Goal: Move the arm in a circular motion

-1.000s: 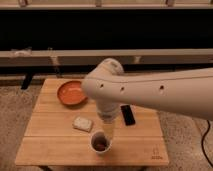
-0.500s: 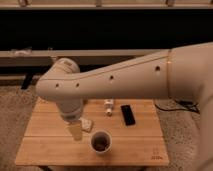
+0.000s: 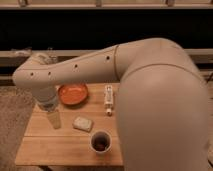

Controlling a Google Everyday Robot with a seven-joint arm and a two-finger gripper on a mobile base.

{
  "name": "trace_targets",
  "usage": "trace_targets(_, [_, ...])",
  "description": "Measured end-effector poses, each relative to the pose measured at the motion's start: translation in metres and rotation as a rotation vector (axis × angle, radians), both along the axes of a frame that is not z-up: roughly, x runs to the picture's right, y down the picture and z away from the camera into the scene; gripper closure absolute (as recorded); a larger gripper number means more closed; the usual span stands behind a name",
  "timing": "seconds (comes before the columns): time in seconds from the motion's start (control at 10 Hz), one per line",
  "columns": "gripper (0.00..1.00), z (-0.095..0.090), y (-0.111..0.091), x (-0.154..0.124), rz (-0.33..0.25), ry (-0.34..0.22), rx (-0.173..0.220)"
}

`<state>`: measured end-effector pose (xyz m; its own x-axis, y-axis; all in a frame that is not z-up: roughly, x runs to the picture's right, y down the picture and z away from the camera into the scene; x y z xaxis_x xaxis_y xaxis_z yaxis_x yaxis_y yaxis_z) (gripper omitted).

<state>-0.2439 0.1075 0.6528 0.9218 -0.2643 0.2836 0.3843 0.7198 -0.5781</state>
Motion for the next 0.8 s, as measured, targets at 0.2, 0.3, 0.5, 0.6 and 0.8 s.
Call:
trace_targets(0.2, [0.20, 0.042, -0.024, -0.035, -0.037, -0.060, -0.002])
trace_targets(0.3, [0.20, 0.068, -0.043, -0.050, -0.050, -0.085, 0.002])
trace_targets(0.5, [0.20, 0.100, -0.070, -0.055, -0.043, -0.094, 0.005])
trace_targets(0.6, [0.20, 0.110, -0.081, -0.056, -0.035, -0.095, 0.010])
trace_targets(0.8, [0.20, 0.114, -0.088, -0.055, -0.028, -0.090, 0.014])
